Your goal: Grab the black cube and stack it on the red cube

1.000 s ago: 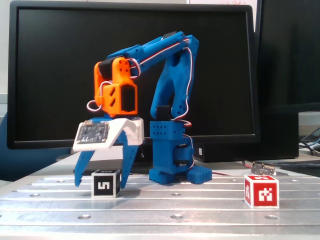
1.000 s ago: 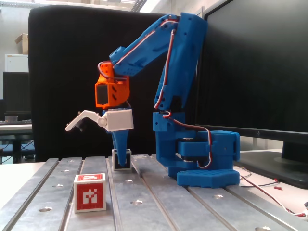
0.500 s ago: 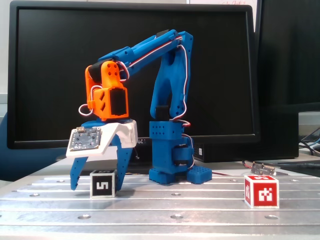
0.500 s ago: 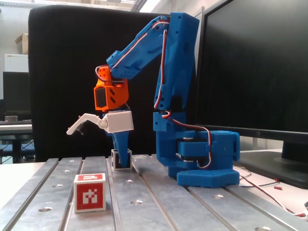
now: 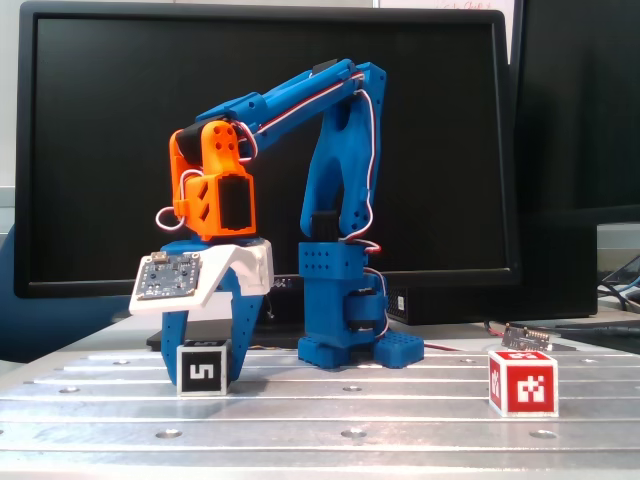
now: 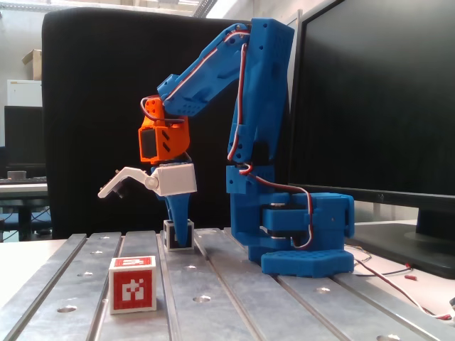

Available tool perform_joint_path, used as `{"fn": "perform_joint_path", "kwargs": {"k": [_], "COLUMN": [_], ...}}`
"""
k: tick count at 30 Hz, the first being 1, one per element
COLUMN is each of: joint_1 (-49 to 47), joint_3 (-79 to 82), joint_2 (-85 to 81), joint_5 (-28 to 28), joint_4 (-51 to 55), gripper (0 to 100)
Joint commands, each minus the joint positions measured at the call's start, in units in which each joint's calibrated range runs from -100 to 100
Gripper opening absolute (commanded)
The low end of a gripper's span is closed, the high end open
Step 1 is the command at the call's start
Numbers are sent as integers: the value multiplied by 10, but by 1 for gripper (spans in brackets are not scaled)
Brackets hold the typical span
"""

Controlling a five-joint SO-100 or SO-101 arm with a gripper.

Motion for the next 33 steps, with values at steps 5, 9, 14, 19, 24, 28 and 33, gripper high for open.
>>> {"fn": "perform_joint_path", "kwargs": {"k": [5,9,14,19,24,28,33], "joint_1": [-2,-4,-4,-21,-56,-112,-193], "joint_3": [-21,-26,-81,-149,-211,-253,-292], "joint_2": [-2,-2,-2,-2,-2,-2,-2], "joint_5": [1,1,1,1,1,1,1], "joint_4": [4,4,60,120,158,178,179], "gripper": [16,16,16,16,16,16,17]}}
